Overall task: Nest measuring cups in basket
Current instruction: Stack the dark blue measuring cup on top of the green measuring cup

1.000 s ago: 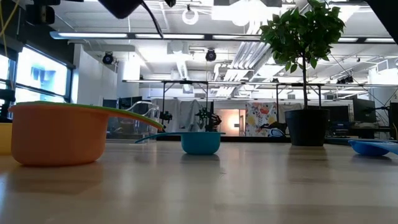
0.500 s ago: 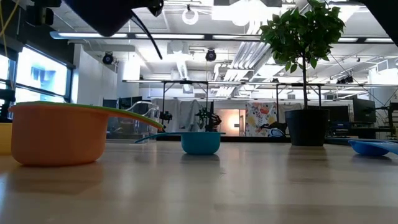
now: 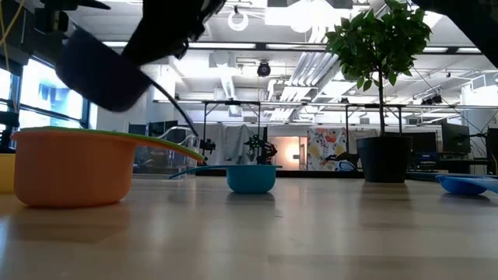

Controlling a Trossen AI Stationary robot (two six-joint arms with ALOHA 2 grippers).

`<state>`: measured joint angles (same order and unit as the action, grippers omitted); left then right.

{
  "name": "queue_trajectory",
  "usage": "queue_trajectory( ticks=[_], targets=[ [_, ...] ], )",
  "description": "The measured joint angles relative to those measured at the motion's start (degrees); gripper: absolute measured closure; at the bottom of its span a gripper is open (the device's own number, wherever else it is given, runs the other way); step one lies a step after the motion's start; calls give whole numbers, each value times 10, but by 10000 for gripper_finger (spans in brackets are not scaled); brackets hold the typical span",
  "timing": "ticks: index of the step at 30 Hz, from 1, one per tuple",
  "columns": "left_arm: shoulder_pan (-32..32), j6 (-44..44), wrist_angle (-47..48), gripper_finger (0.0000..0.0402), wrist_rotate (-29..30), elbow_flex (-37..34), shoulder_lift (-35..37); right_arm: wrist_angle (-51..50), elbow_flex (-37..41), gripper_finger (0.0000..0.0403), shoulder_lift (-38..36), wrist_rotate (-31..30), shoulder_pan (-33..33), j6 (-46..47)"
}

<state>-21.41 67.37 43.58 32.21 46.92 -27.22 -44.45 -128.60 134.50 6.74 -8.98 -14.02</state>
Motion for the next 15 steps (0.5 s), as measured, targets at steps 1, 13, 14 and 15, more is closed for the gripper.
queue_trajectory(
  ticks=[1, 13, 14, 15],
  targets=[
    [0, 0, 1, 300, 0, 0, -1, -1, 0, 403, 4, 0, -1, 0],
    [0, 0, 2, 300, 0, 0, -10, -2, 0, 403, 10, 10, -4, 5],
    [0, 0, 2, 300, 0, 0, -10, 0, 0, 403, 10, 8, -4, 5],
    [0, 0, 2, 300, 0, 0, -10, 2, 0, 403, 10, 8, -4, 4]
  ],
)
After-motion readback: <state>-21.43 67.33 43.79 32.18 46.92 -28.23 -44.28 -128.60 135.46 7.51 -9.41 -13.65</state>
